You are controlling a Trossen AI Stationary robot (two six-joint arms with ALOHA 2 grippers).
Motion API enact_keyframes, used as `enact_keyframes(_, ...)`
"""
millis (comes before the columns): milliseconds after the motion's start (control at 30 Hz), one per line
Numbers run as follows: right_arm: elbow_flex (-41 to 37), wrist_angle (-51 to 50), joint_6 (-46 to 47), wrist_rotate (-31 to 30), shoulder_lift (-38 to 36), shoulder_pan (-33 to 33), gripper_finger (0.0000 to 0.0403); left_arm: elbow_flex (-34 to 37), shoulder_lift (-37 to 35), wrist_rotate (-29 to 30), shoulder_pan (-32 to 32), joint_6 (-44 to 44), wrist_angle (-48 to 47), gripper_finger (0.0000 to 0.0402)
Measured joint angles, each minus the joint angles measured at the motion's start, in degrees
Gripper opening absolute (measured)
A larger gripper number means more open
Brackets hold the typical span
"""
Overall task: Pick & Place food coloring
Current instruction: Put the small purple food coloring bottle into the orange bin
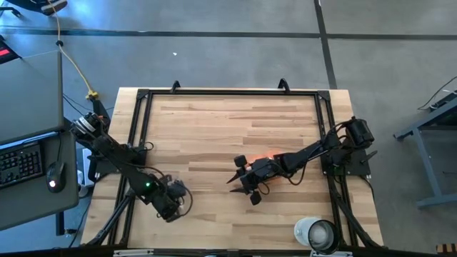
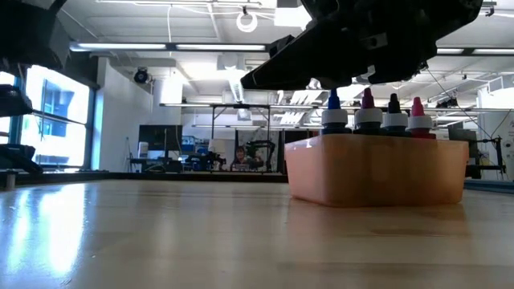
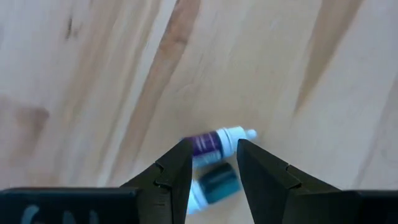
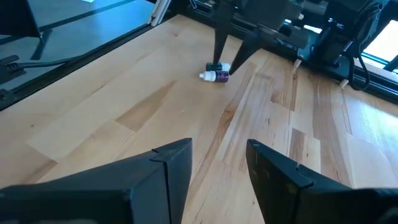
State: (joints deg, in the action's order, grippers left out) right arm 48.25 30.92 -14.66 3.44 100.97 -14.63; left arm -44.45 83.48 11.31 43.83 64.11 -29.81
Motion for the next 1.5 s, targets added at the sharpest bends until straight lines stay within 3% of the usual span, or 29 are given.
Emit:
enact_keyframes(167,0.00,0.00,0.01,0.01,0.00,0.00,0.0145,0.00,0.02,3.21,0.00,-12.62,-0.21,0.0126)
enact_keyframes(433,0.00,0.00,0.00,0.00,0.00,0.00,0.0146,0.00,0.04,0.11,0.04,-24.55,-0.40,0.0126)
enact_keyframes(700,0.00,0.00,0.00,0.02,-0.02,0.00,0.0146,0.00,0.04,0.20,0.02,-25.30,-4.25,0.0126)
enact_keyframes(1067,0.00,0.00,0.00,0.00,-0.02,0.02,0.0145,0.00,0.04,3.62,0.02,-25.30,-4.08,0.0126)
enact_keyframes(1500,0.00,0.00,0.00,0.01,-0.02,0.02,0.0143,0.00,0.04,3.21,0.04,-24.85,-2.68,0.0126)
